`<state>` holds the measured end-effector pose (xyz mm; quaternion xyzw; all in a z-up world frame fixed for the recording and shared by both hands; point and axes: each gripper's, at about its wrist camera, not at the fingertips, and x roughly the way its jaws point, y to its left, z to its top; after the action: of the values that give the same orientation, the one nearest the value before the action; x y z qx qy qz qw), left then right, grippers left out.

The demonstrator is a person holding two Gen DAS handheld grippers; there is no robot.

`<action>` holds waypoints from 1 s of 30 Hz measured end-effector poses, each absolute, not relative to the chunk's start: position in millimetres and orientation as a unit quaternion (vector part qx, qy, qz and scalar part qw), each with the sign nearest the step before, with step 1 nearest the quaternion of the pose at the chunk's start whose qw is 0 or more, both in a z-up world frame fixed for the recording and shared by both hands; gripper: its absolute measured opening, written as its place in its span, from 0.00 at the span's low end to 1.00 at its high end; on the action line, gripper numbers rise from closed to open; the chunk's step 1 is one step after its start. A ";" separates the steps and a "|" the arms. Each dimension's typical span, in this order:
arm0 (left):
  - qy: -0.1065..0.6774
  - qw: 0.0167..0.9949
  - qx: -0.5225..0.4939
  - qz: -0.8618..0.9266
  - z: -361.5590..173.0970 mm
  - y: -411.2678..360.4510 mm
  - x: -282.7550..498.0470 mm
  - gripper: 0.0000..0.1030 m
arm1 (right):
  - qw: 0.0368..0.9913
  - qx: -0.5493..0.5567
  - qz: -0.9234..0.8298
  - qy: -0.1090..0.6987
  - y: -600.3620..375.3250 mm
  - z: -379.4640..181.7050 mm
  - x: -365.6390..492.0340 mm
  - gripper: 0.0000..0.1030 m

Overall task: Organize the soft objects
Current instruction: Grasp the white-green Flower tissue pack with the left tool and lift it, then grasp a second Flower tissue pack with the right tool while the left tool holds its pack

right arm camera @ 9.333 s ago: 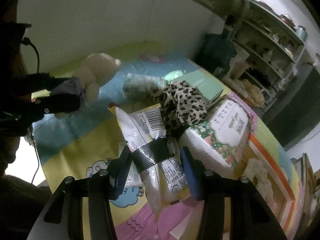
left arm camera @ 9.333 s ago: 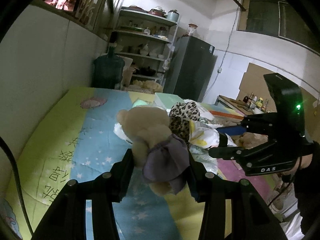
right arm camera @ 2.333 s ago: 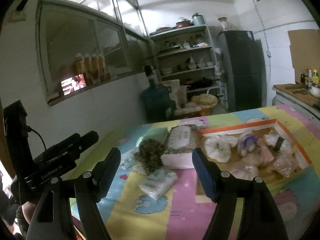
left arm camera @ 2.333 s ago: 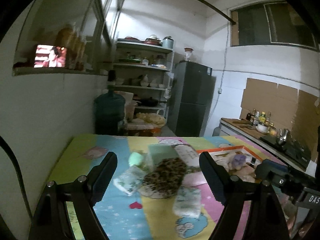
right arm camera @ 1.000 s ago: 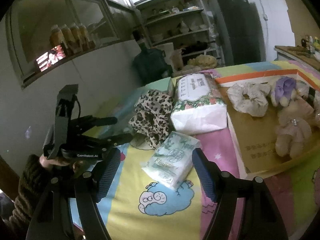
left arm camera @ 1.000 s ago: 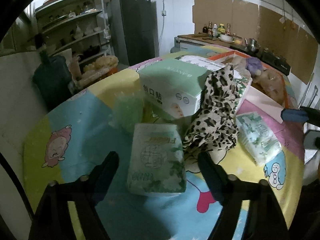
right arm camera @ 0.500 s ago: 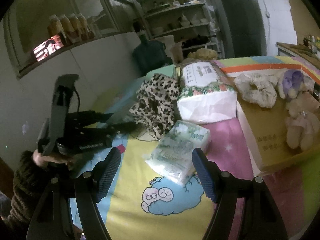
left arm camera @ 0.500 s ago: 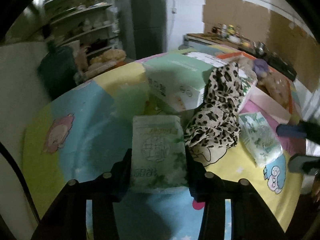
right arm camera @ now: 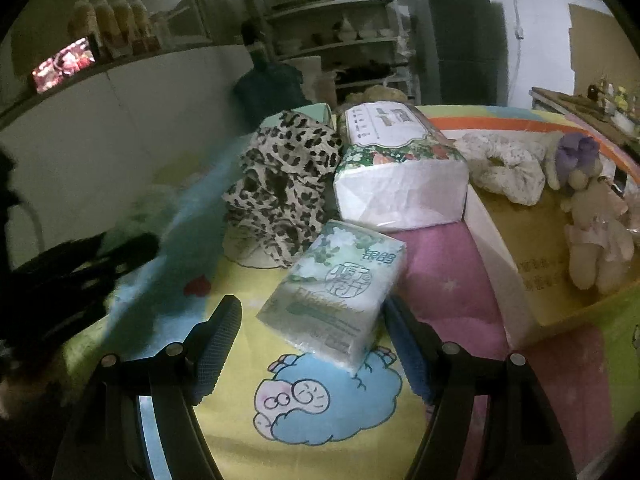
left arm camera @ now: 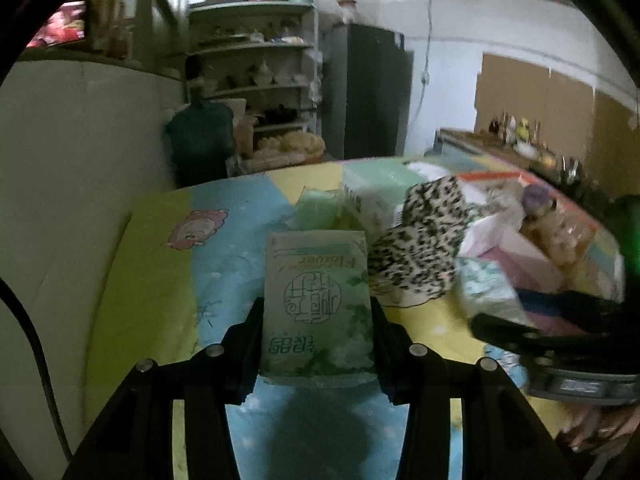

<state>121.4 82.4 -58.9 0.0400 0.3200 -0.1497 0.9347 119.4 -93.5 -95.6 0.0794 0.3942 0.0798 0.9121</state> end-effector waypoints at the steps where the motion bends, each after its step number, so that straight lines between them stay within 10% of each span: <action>1: 0.315 0.937 0.032 -0.147 -57.8 82.9 115.9 0.46 | 0.912 0.076 0.074 0.395 -91.8 -96.4 120.7 0.73; 30: 0.284 0.945 -0.059 -0.154 -54.7 83.0 70.7 0.46 | 0.922 0.045 0.089 0.374 -103.7 -98.9 94.5 0.58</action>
<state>70.7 83.0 -54.7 -0.0589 0.2838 -0.1537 0.9447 94.5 -103.7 -98.9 0.0453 0.3739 0.0893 0.9221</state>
